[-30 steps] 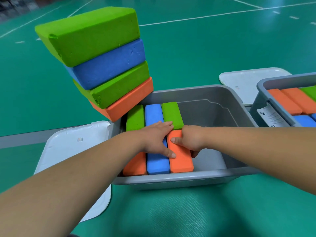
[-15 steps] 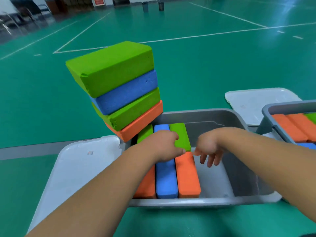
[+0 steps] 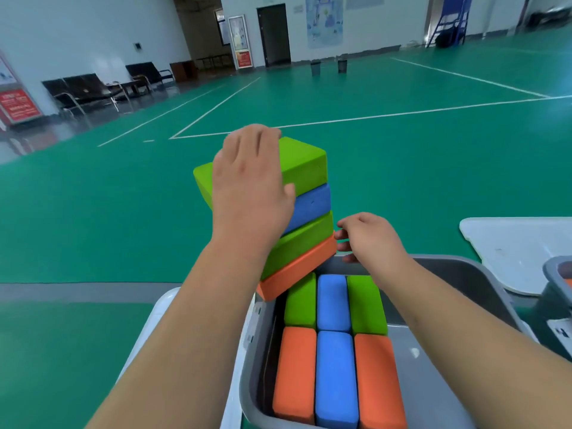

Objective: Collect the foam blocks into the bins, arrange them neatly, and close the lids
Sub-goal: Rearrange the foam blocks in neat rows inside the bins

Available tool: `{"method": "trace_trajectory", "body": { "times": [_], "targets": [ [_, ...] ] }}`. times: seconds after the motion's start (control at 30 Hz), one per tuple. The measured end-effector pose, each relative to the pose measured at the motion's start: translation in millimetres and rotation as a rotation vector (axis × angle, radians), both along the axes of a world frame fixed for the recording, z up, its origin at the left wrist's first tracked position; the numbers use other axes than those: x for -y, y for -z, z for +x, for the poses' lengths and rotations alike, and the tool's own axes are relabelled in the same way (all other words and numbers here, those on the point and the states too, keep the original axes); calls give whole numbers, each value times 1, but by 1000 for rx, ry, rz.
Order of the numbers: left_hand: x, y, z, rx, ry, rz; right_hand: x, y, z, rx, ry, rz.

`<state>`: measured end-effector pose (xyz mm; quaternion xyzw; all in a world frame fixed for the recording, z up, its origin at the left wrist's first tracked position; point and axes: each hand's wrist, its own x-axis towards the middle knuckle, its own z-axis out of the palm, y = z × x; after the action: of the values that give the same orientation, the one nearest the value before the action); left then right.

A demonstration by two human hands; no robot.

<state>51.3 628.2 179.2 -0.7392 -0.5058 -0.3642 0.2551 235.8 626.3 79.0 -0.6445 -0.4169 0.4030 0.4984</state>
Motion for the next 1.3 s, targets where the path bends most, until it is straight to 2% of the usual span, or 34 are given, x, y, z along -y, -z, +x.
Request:
{"method": "trace_trajectory", "body": {
  "times": [0.1, 0.17, 0.3, 0.5, 0.57, 0.7, 0.77, 0.93, 1.1, 1.17, 1.23, 1.3],
  "targets": [
    [-19, 14, -10, -63, -123, -195, 0, -13, 4, 149, -34, 67],
    [-26, 27, -14, -92, -180, -296, 0, -19, 7, 158, -51, 82],
    [-27, 46, -16, -98, -258, -210, 0, -30, 9, 143, -54, 113],
    [-16, 40, -11, -37, -132, -129, 7, -50, 14, 96, 1, 185],
    [-3, 33, 2, -32, -44, -84, 12, -60, 19, -22, 52, 229],
    [25, 32, 40, -84, 161, 36, 18, -80, 45, -570, 130, 264],
    [33, 38, 57, -76, 227, 50, 25, -82, 63, -604, 161, 277],
    [44, 58, 89, -70, 330, -41, 53, -67, 106, -512, 236, 258],
    [51, 88, 122, 29, 455, -191, 80, -53, 146, -392, 243, 190],
    [48, 107, 130, 84, 536, -343, 86, -48, 158, -229, 280, 151],
    [41, 134, 136, 126, 571, -587, 92, -44, 166, 72, 294, 70],
    [36, 161, 139, -3, 507, -837, 99, -42, 168, 362, 290, -23]
  ]
}}
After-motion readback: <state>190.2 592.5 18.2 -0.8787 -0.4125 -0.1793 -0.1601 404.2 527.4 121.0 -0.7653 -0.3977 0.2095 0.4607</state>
